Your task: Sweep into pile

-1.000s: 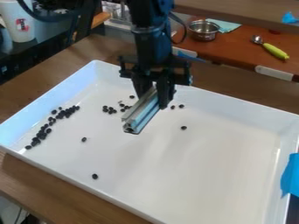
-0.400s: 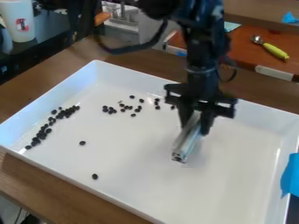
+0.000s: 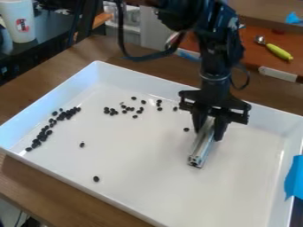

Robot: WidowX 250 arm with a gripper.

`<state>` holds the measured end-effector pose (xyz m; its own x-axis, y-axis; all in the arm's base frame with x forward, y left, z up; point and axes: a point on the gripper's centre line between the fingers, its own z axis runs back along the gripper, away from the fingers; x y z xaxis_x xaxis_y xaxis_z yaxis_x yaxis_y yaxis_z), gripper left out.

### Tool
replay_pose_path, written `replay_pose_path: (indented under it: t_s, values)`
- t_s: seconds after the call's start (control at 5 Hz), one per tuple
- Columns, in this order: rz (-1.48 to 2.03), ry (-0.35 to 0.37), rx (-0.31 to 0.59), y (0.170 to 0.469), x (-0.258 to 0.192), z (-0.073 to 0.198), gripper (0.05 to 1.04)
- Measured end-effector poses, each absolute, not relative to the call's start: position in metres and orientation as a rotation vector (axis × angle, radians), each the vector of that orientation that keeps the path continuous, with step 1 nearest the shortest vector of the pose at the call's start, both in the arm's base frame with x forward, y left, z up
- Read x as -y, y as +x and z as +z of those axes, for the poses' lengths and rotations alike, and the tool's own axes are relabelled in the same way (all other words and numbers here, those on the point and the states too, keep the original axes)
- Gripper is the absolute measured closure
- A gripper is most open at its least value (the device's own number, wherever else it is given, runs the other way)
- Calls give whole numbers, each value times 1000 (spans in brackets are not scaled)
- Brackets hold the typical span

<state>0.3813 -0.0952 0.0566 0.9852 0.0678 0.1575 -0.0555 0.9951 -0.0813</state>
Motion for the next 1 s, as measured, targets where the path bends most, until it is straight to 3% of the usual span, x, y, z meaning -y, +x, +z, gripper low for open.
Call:
replay_pose_path:
  t_s: [0.4,1.0]
  values:
    - [70,-63,214,392,73,56,705]
    - [57,-56,247,379,25,54,705]
